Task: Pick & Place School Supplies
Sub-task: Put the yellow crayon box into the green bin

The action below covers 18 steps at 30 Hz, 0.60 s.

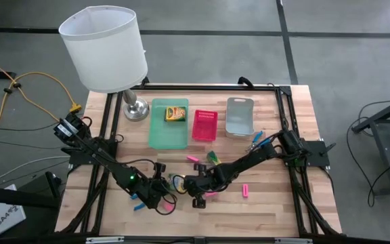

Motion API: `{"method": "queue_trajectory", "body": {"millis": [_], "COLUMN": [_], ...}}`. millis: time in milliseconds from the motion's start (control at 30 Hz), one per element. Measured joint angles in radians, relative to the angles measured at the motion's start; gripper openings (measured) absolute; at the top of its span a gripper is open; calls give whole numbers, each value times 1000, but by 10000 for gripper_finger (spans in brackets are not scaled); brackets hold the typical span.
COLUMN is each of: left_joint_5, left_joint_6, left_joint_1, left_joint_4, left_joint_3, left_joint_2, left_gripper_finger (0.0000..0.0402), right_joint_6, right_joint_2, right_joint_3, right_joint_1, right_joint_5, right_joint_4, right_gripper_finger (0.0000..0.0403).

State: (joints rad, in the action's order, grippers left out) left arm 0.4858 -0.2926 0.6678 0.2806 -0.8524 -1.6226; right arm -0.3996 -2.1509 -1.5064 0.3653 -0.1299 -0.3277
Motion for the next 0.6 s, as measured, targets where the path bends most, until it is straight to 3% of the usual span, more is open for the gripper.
{"method": "queue_trajectory", "body": {"millis": [600], "left_joint_5": [18], "left_joint_6": [-19], "left_joint_1": [24], "left_joint_4": [14], "left_joint_3": [5], "left_joint_2": [1], "left_gripper_finger": [1], "right_joint_6": [111], "right_joint_2": [-2], "right_joint_3": [4], "right_joint_1": [-8], "right_joint_5": [-118], "right_joint_4": [182], "right_gripper_finger": [3]}}
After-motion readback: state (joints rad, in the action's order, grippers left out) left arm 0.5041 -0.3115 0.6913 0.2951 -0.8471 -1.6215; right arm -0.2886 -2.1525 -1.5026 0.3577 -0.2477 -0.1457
